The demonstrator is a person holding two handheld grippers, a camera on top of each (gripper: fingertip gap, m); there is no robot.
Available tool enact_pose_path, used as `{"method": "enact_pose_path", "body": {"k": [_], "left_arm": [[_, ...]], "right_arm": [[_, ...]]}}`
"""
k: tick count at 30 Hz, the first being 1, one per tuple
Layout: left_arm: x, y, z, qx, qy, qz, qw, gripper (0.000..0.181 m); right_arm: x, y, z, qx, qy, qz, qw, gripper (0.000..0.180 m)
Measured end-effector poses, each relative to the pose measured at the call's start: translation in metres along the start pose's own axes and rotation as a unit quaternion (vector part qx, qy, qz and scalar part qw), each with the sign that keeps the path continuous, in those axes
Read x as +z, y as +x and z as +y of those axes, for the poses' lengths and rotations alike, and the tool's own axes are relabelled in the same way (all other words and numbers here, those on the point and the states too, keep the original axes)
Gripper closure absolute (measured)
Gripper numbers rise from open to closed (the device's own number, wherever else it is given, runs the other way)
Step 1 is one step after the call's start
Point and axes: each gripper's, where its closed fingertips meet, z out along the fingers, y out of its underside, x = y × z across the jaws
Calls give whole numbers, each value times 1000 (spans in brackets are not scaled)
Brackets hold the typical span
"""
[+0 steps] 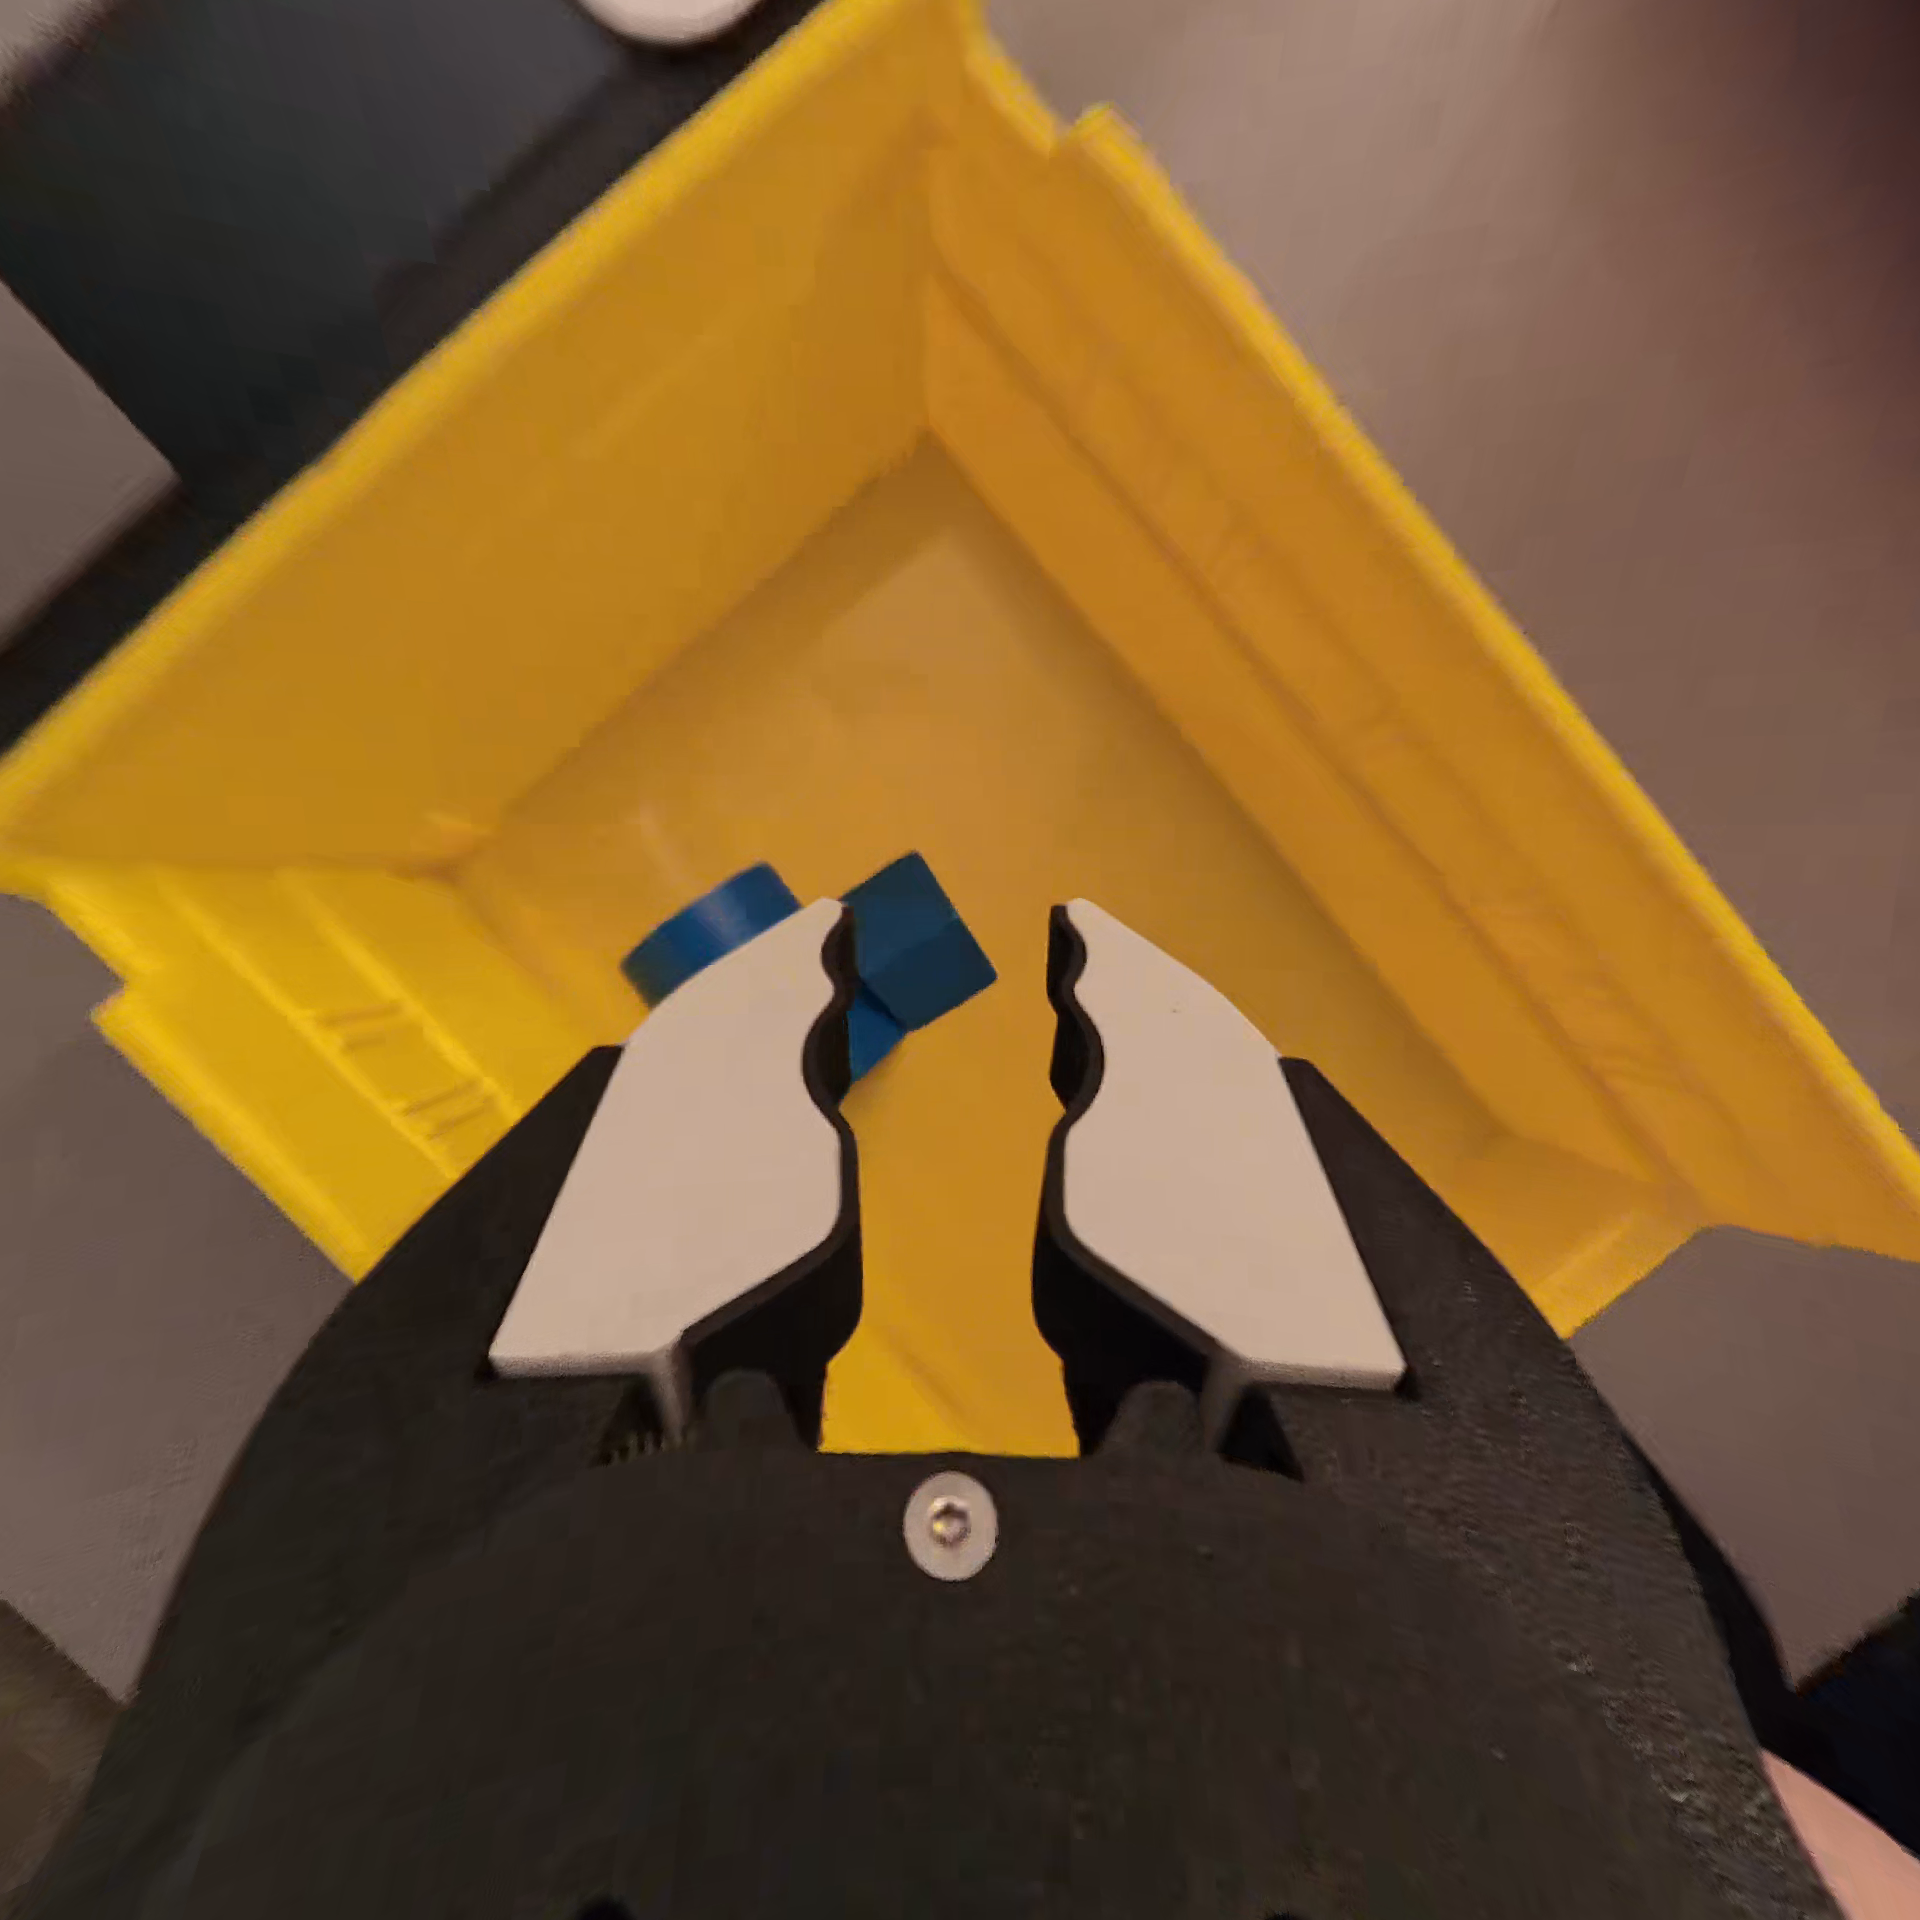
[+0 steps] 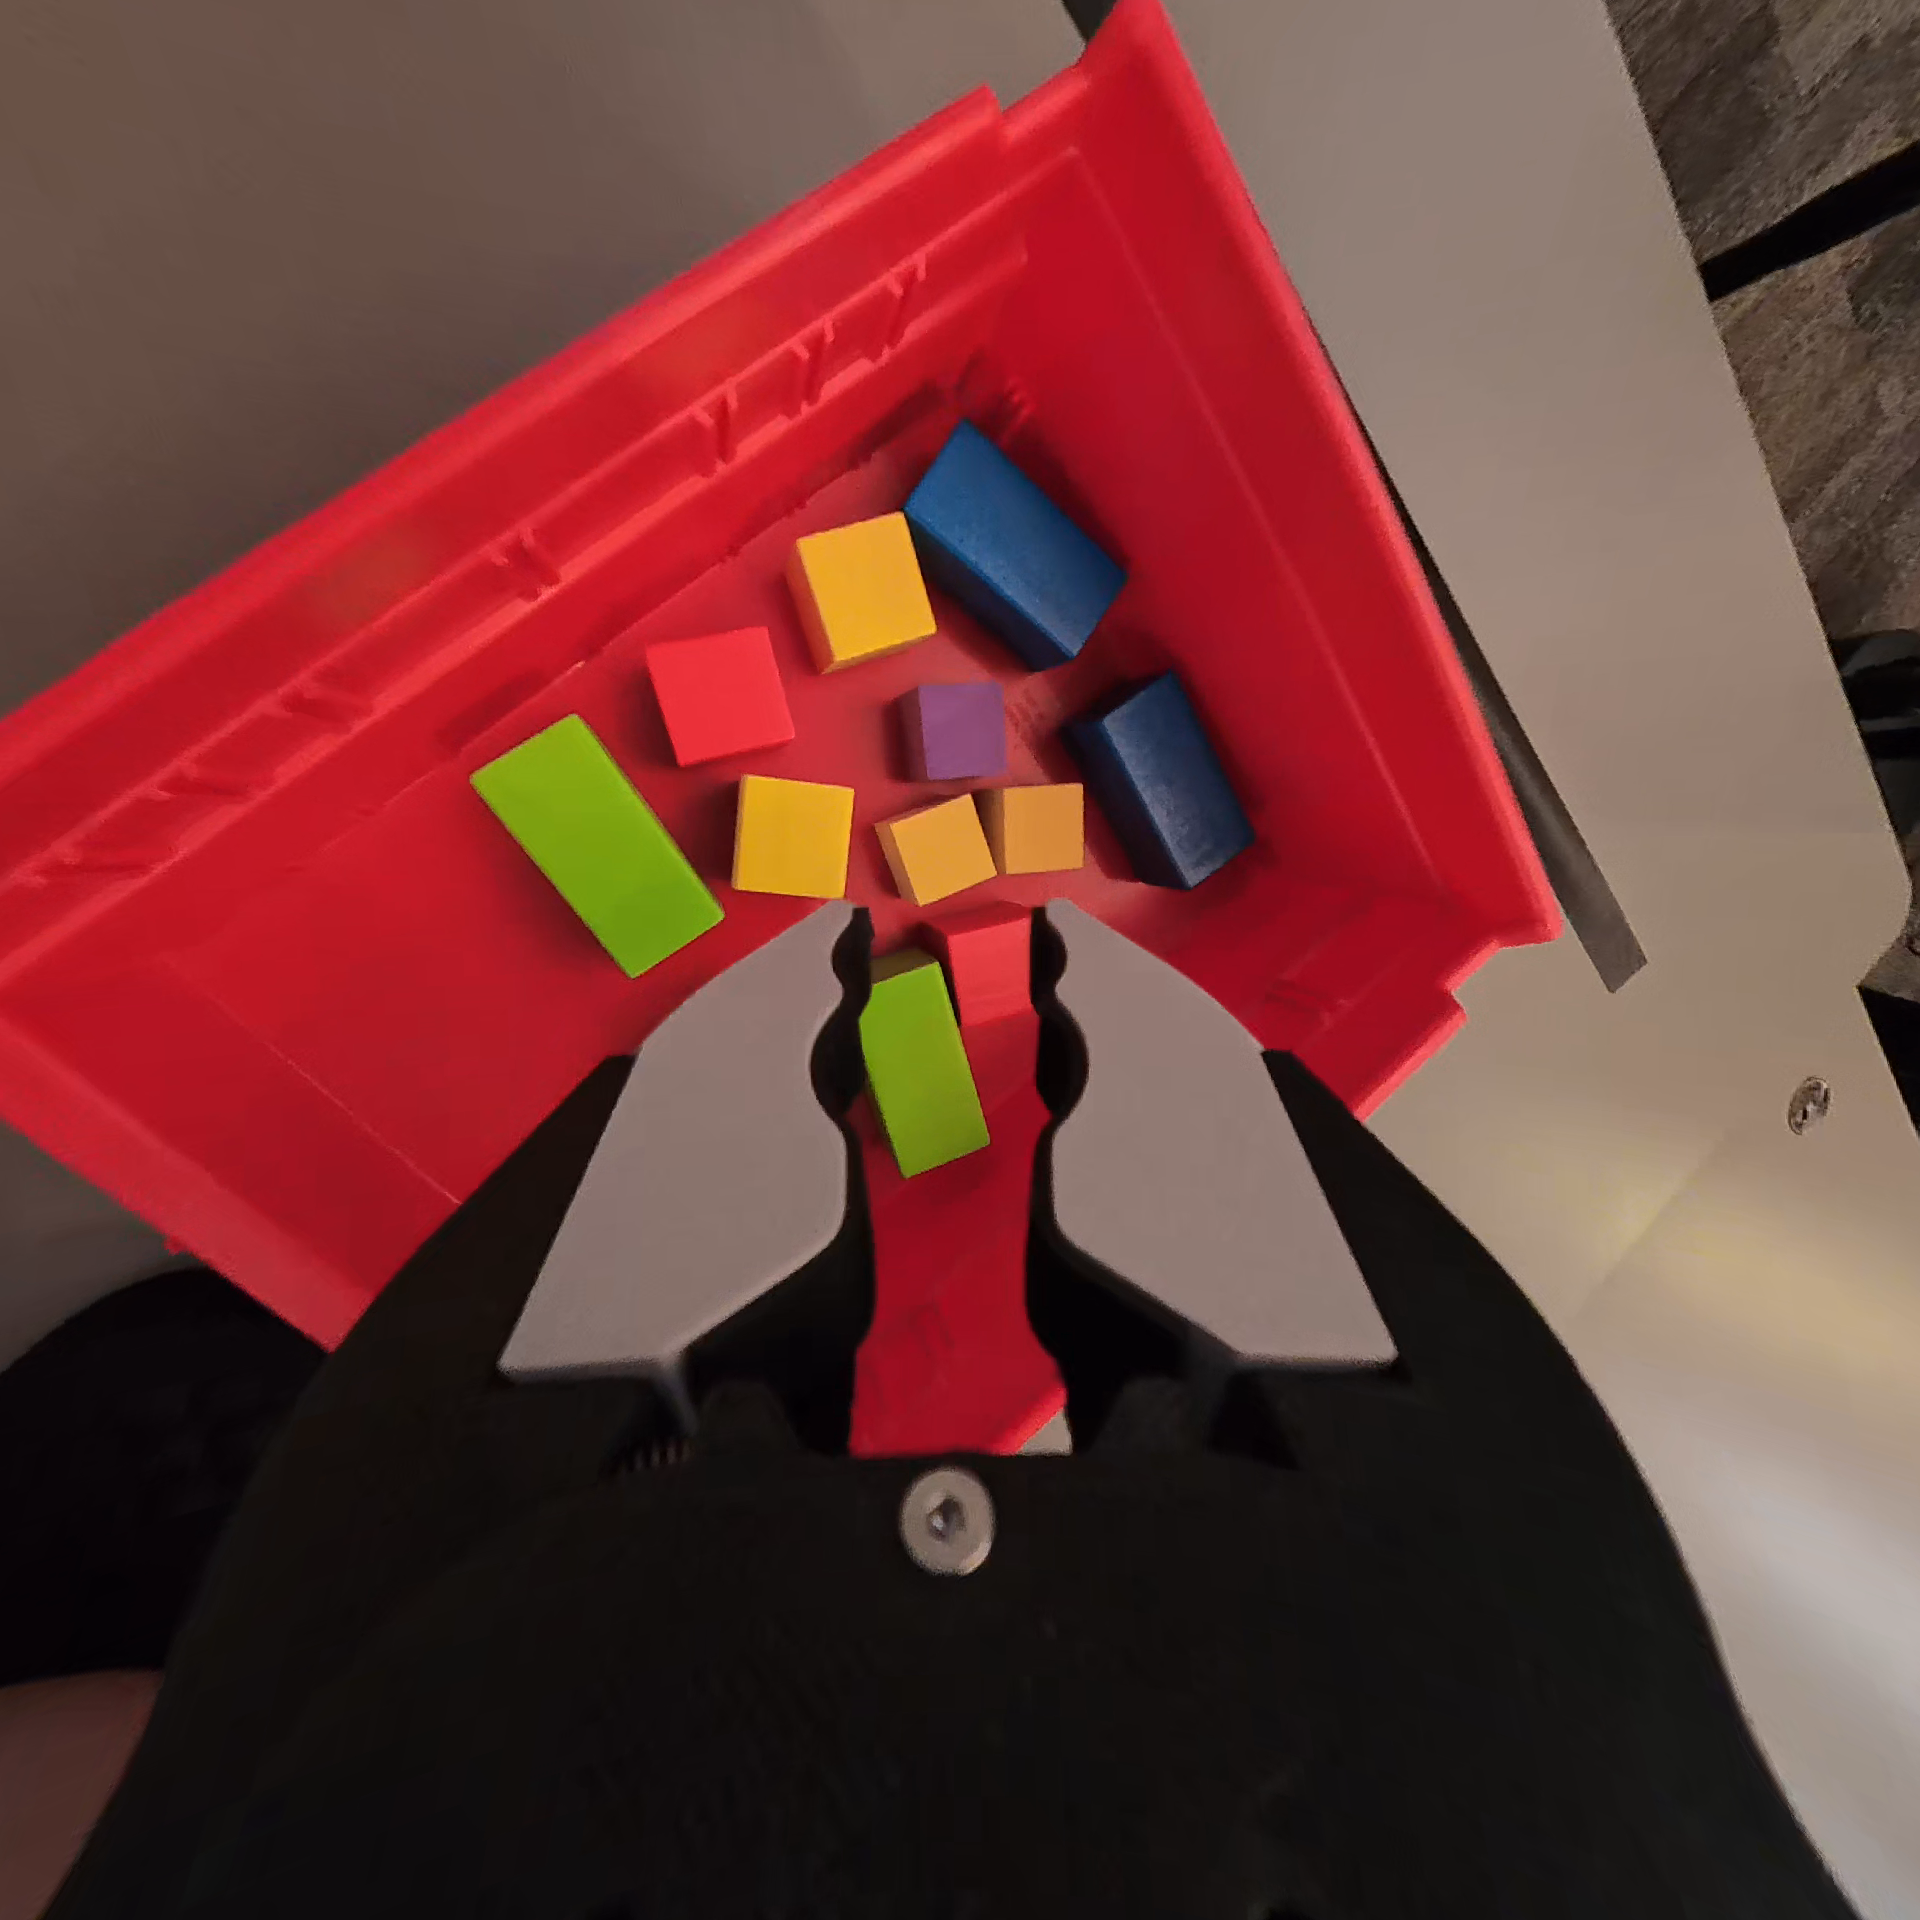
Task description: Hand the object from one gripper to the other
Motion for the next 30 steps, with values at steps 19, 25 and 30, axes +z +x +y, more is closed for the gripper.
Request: {"method": "enact_pose_path", "body": {"k": [19,25,30], "left_arm": [[52,4,44,-217,-186,-1,958,127],[62,0,44,-222,-193,-16,956,132],[65,-3,48,-205,-212,-35,955,145]], "right_arm": [[9,-11,4,-23,-30,-15,999,150],[13,-15,5,-32,-41,-17,998,149],[13,-16,5,-37,-44,-17,998,150]]}}
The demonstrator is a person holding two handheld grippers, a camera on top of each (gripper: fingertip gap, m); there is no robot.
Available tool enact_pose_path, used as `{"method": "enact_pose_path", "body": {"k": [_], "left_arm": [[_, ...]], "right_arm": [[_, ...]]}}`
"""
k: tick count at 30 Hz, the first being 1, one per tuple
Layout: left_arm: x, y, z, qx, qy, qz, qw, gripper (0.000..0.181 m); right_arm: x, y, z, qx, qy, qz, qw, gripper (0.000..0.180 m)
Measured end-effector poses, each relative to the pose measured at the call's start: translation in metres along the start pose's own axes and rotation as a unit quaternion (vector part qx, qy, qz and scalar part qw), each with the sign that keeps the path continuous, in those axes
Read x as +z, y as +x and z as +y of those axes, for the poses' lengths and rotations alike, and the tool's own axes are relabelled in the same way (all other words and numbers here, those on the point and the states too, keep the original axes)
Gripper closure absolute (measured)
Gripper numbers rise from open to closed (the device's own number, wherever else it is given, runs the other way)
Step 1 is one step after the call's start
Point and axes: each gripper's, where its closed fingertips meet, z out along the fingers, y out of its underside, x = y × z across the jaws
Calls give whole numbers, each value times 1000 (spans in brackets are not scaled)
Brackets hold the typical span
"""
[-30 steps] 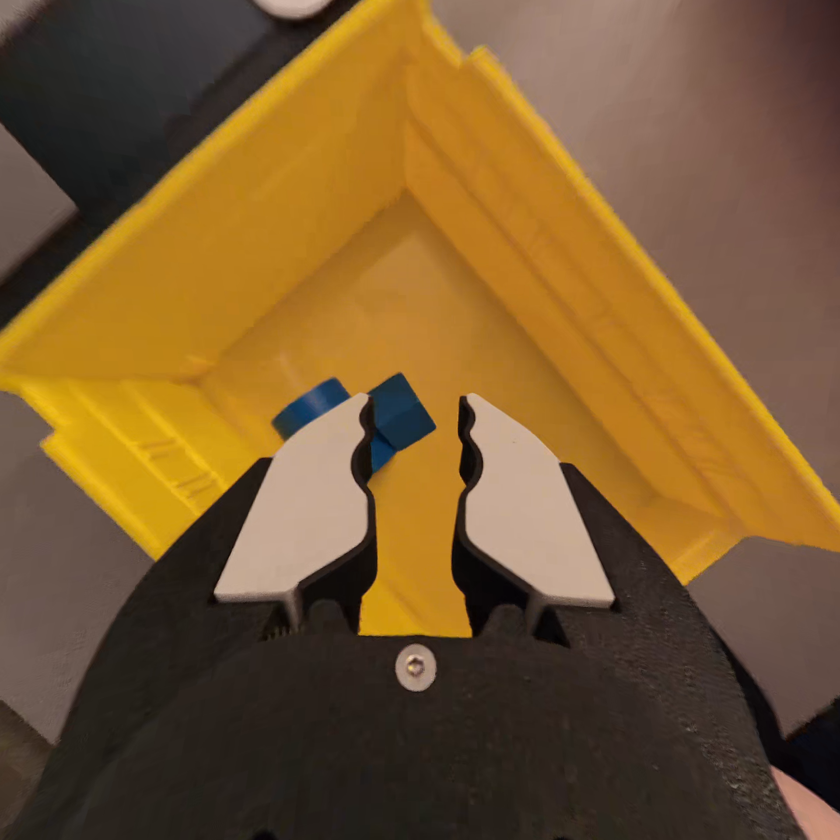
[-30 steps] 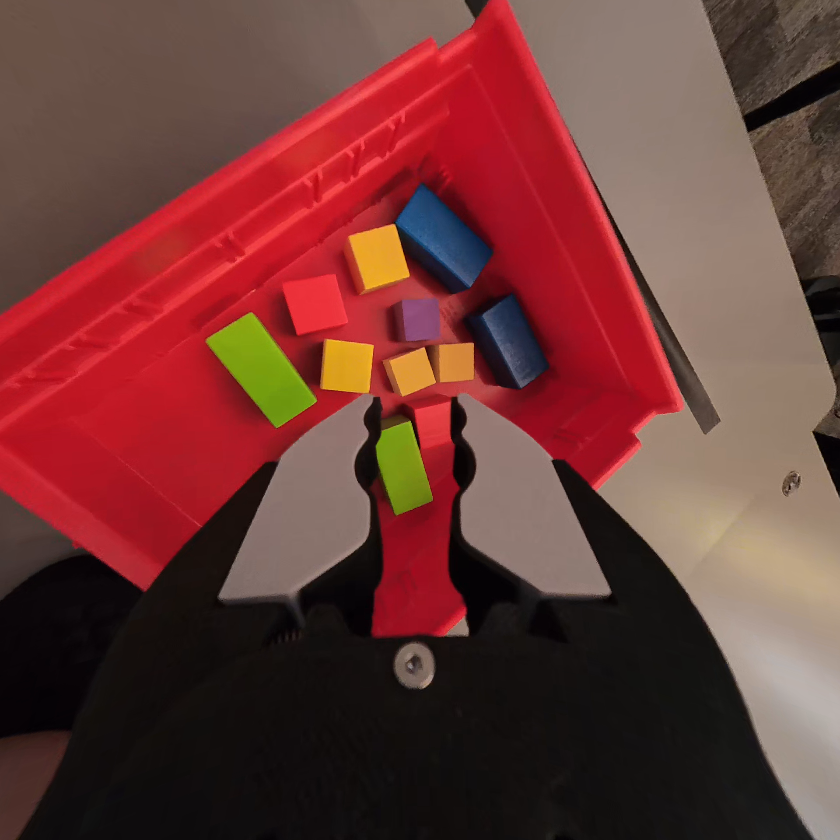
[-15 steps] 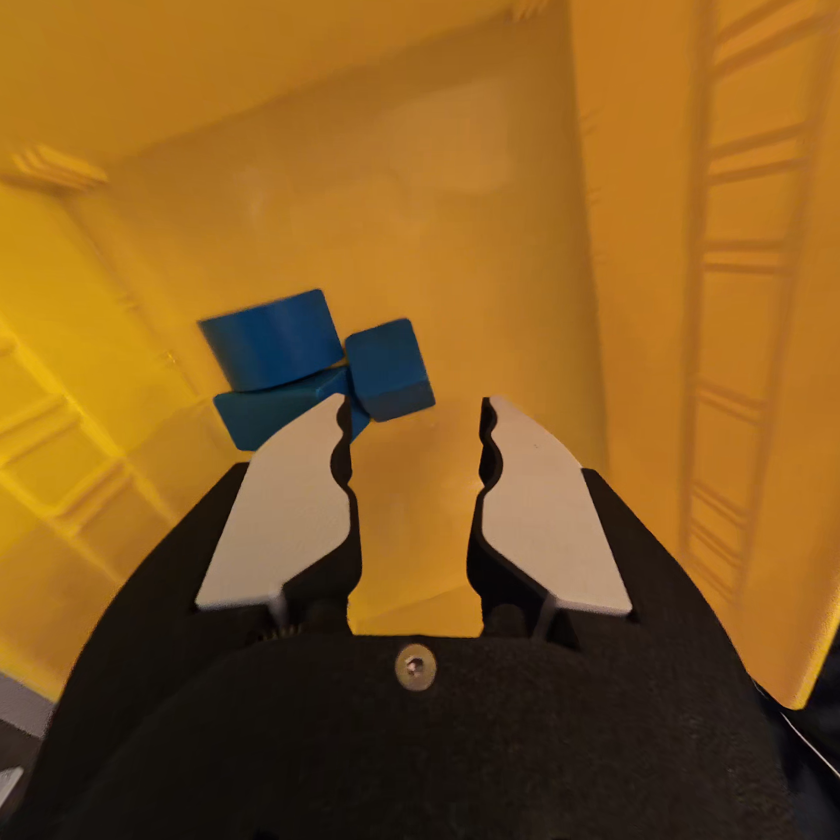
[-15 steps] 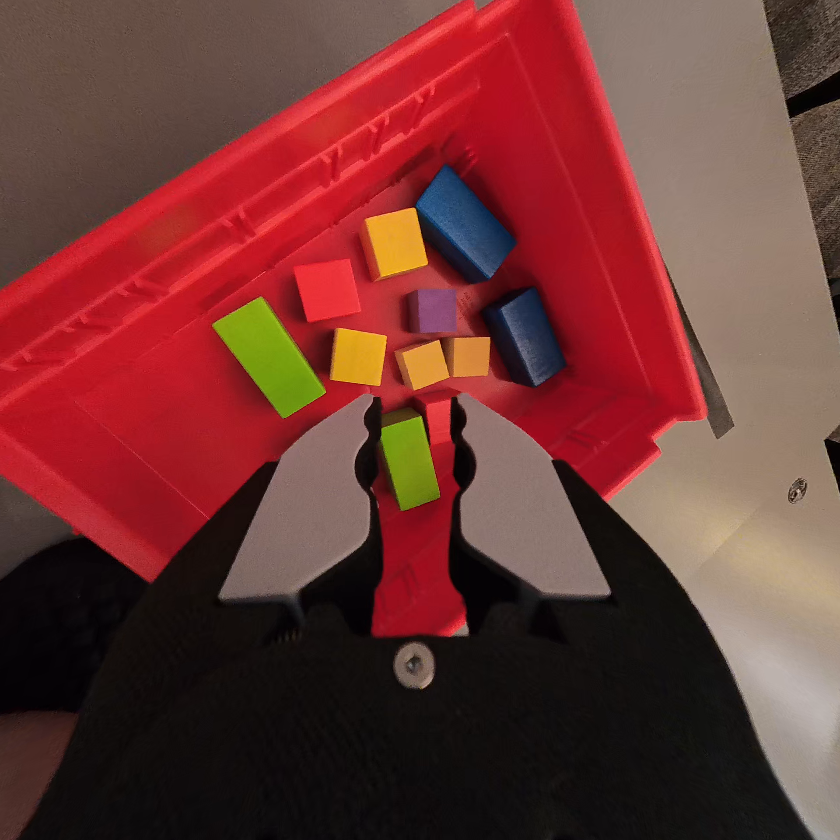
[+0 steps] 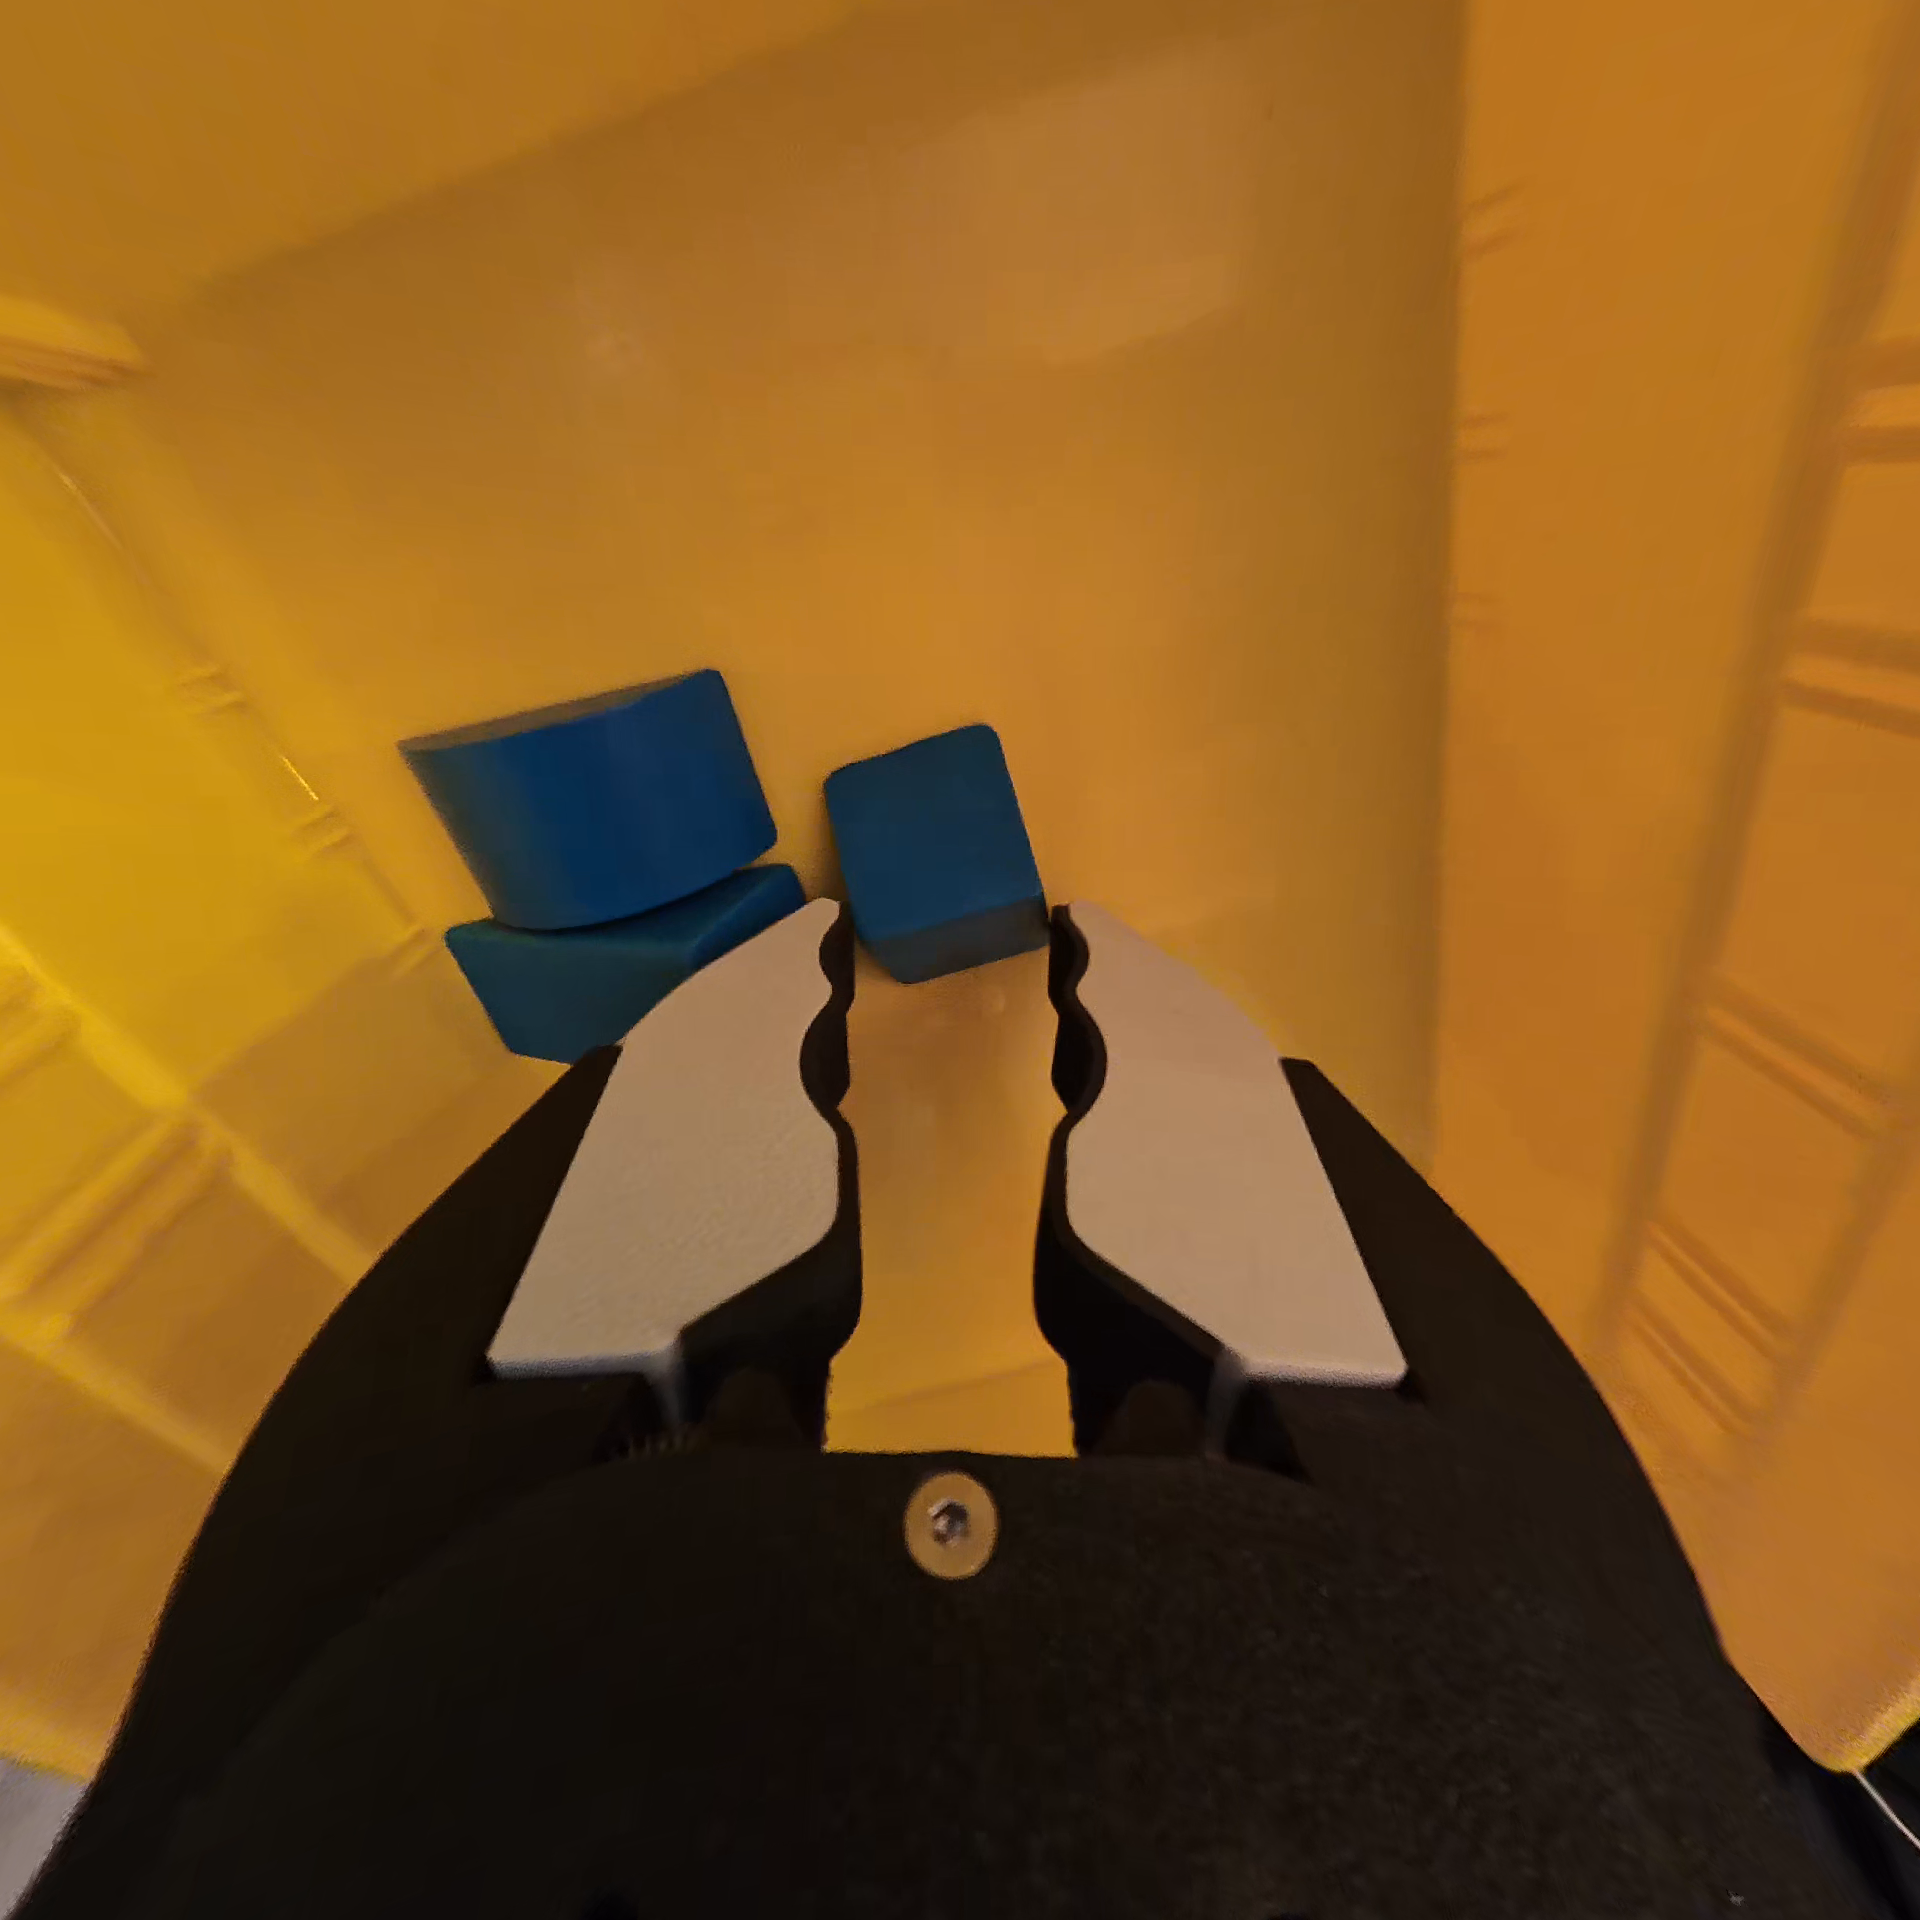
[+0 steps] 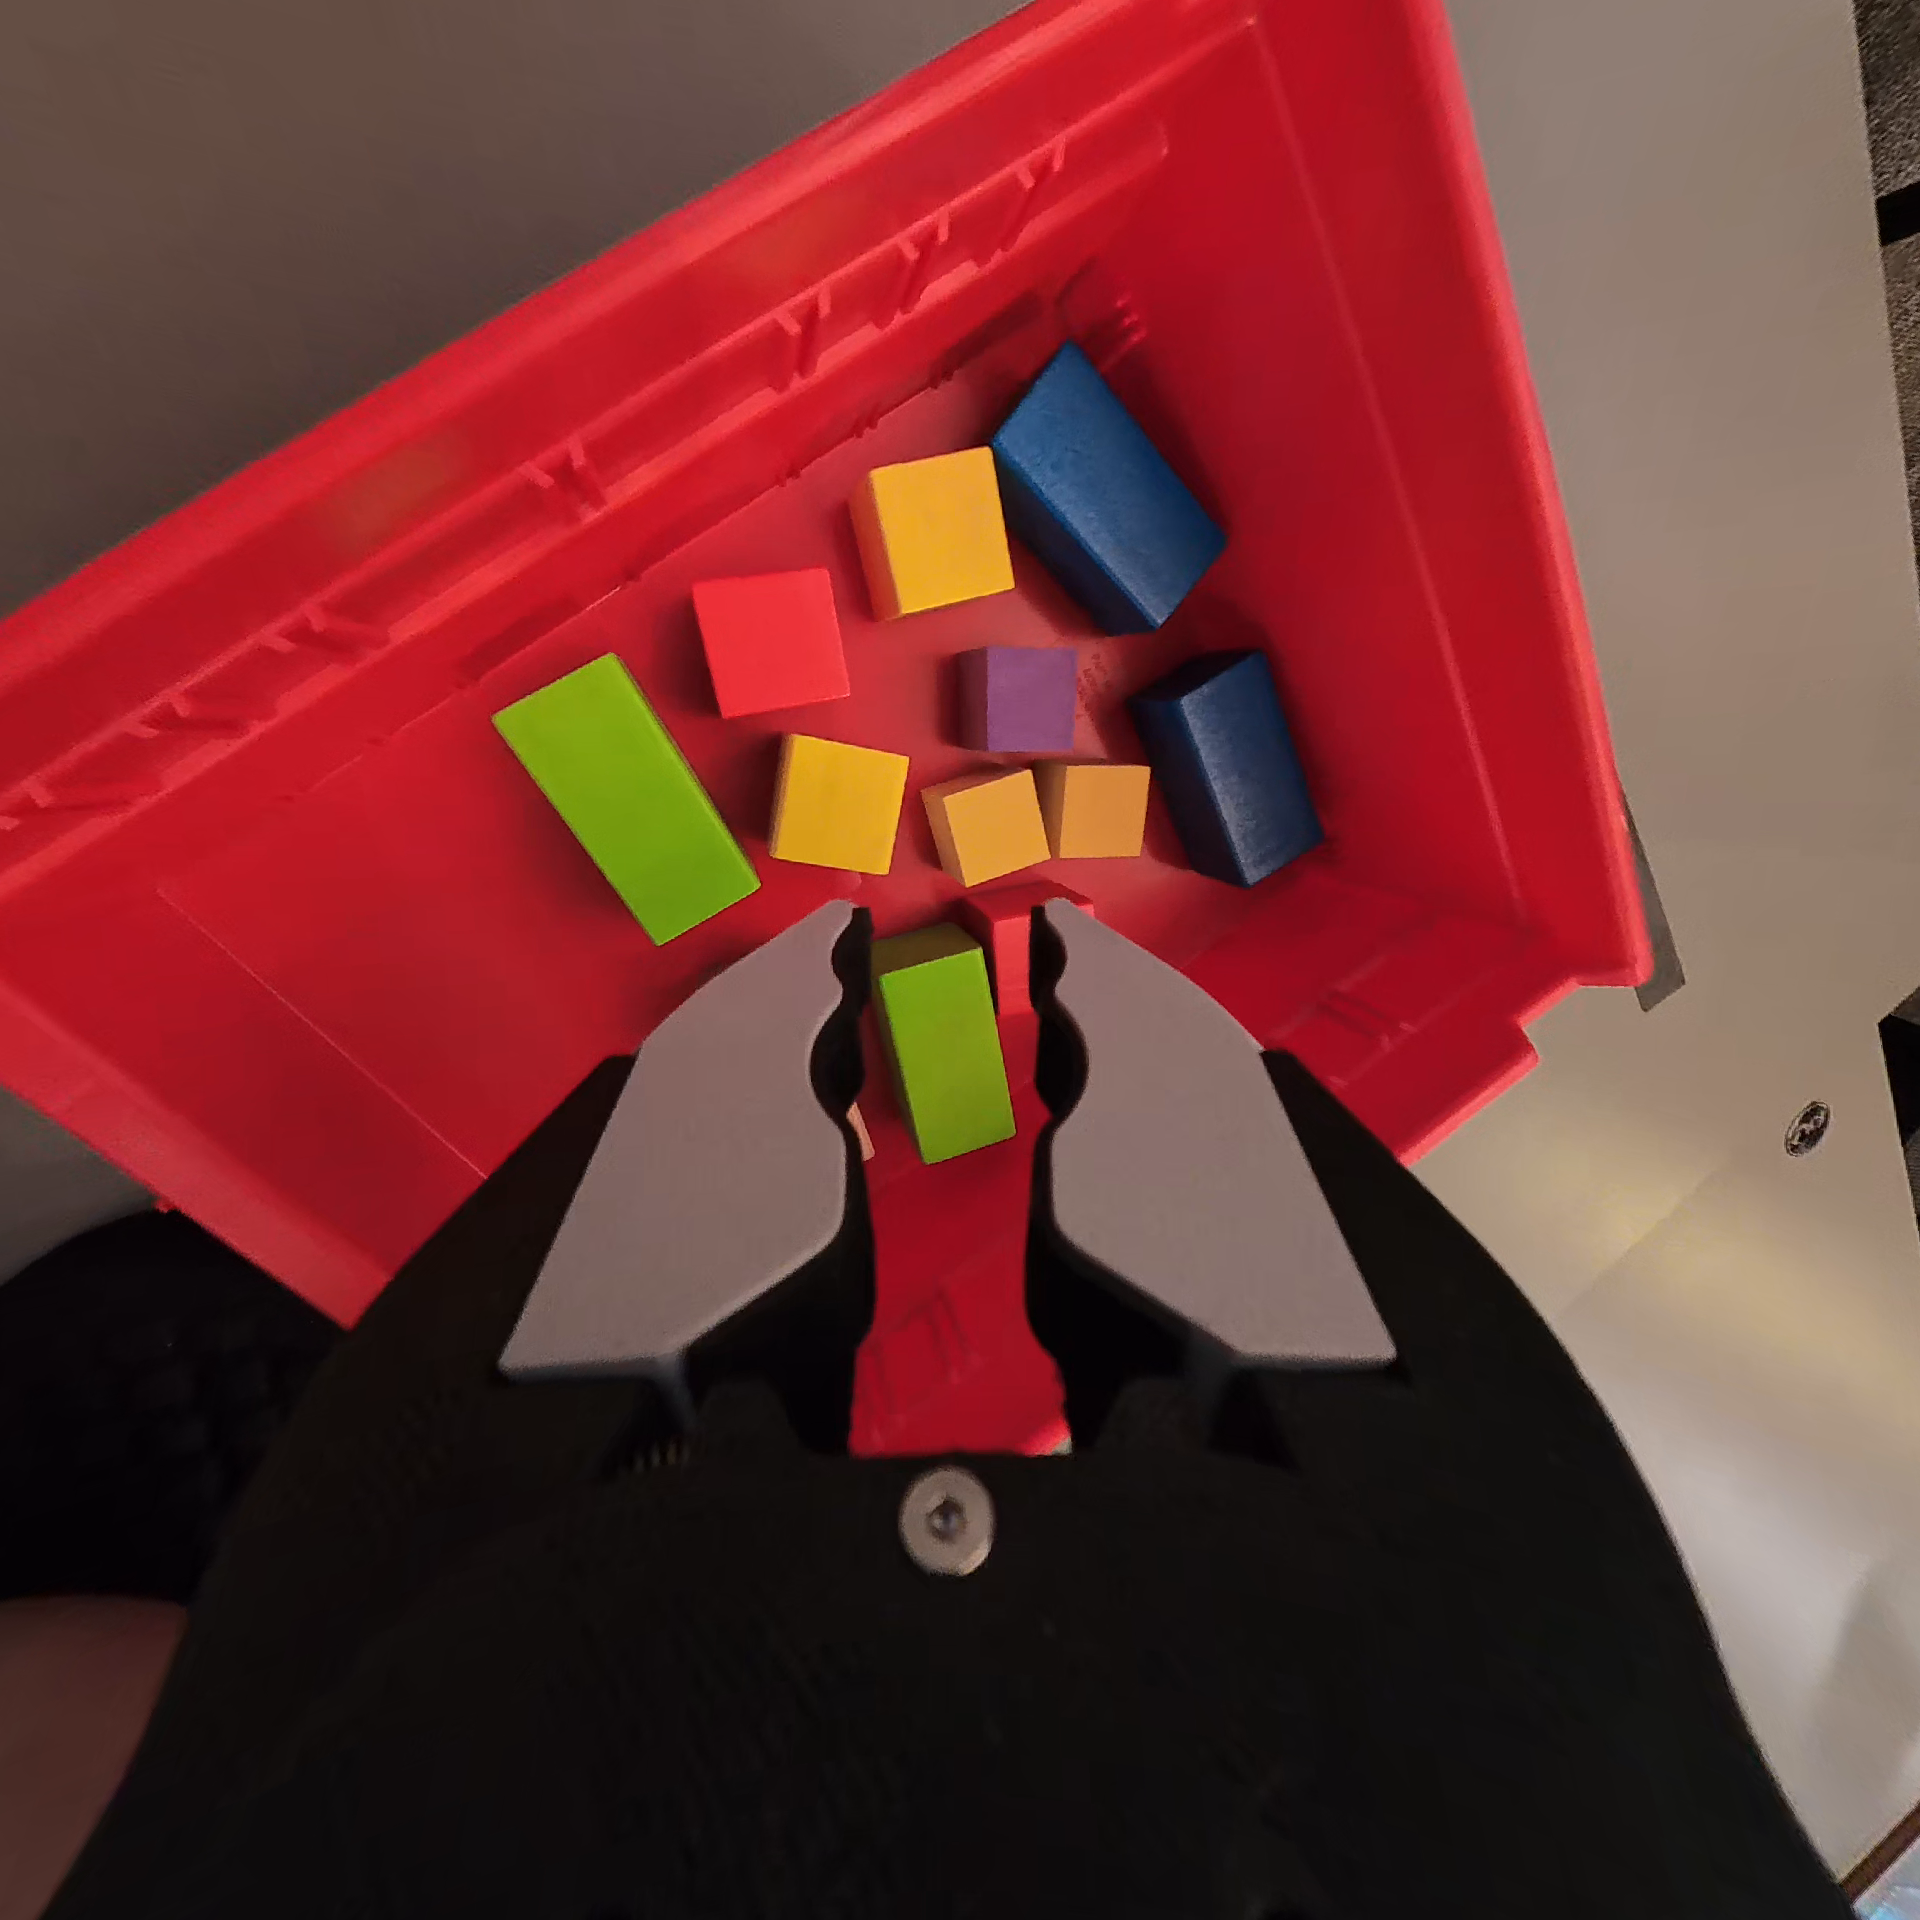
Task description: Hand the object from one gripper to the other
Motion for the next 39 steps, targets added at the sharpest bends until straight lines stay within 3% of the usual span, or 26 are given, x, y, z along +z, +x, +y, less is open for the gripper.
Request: {"method": "enact_pose_path", "body": {"k": [7,11,14,17,19,23,28,33,39], "left_arm": [[-28,-4,-6,22,50,-15,998,146],[-87,23,-9,80,161,50,982,146],[-140,92,10,215,235,205,925,146],[-175,159,54,344,226,349,842,146],[-183,186,74,401,206,394,801,146],[-190,219,101,457,158,457,746,146],[-198,236,117,490,139,493,705,147],[-199,239,122,499,132,501,695,146],[-203,229,109,475,158,499,707,145]], "right_arm": [[-14,7,-13,-2,31,36,999,149],[-47,2,-62,-37,149,76,985,149],[-94,-60,-129,-168,336,47,926,144],[-139,-148,-167,-296,484,-2,823,144],[-155,-191,-177,-347,526,-16,776,142],[-170,-231,-186,-385,567,7,728,132],[-167,-253,-188,-417,567,12,710,140],[-172,-260,-187,-425,584,15,692,156],[-169,-245,-184,-417,558,21,717,157]]}}
